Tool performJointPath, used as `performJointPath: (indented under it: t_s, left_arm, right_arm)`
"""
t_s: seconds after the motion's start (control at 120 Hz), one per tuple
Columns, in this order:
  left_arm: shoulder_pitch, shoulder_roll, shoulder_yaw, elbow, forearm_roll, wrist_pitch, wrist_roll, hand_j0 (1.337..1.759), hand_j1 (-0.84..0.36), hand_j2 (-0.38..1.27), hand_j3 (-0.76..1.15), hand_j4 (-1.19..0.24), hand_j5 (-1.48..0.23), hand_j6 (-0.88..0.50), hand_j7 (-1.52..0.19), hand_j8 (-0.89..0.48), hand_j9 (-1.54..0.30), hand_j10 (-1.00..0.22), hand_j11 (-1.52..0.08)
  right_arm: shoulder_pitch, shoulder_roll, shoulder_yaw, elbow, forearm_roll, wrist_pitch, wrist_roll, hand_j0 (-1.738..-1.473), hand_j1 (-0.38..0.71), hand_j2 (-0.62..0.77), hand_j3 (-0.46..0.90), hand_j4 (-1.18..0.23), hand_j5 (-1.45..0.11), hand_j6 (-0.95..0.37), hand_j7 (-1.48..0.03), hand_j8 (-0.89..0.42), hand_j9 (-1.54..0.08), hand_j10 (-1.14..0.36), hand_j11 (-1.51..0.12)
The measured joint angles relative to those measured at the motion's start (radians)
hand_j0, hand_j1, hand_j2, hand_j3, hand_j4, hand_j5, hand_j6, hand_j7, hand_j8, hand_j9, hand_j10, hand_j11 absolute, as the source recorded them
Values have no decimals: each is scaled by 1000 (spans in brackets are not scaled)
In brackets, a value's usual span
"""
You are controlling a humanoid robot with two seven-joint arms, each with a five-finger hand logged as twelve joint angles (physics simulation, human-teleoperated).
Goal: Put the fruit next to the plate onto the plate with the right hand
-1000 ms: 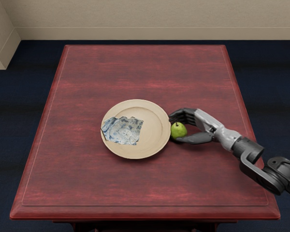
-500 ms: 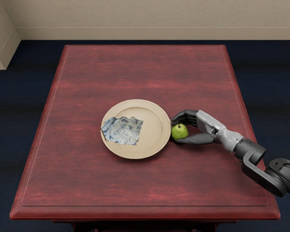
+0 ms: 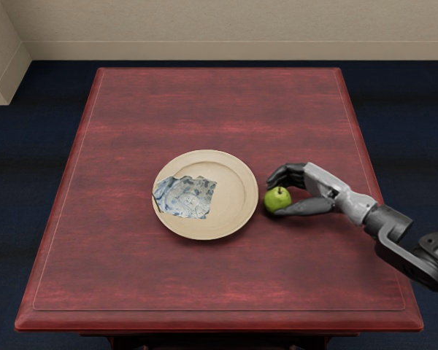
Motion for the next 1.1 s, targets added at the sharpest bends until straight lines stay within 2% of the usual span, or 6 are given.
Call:
performJointPath:
  t_s: [0.25, 0.408, 1.1]
  left_arm:
    - [0, 0, 0, 0, 0, 0, 0, 1658, 348, -2, 0, 3, 1, 4, 0, 4, 0, 3, 0]
    - [0, 0, 0, 0, 0, 0, 0, 1658, 348, -2, 0, 3, 1, 4, 0, 4, 0, 3, 0]
    - [0, 0, 0, 0, 0, 0, 0, 1658, 348, -2, 0, 3, 1, 4, 0, 4, 0, 3, 0]
  right_arm:
    - [18, -67, 2, 69, 46, 21, -2, -1657, 255, 118, 0, -598, -797, -605, -786, -435, -789, -441, -788]
    - [45, -88, 2, 85, 70, 59, -7, -1657, 255, 113, 0, -601, -801, -608, -790, -430, -794, -437, -793]
    - [138, -61, 3, 118, 116, 140, -16, -1656, 254, 103, 0, -609, -810, -609, -799, -424, -804, -432, -804]
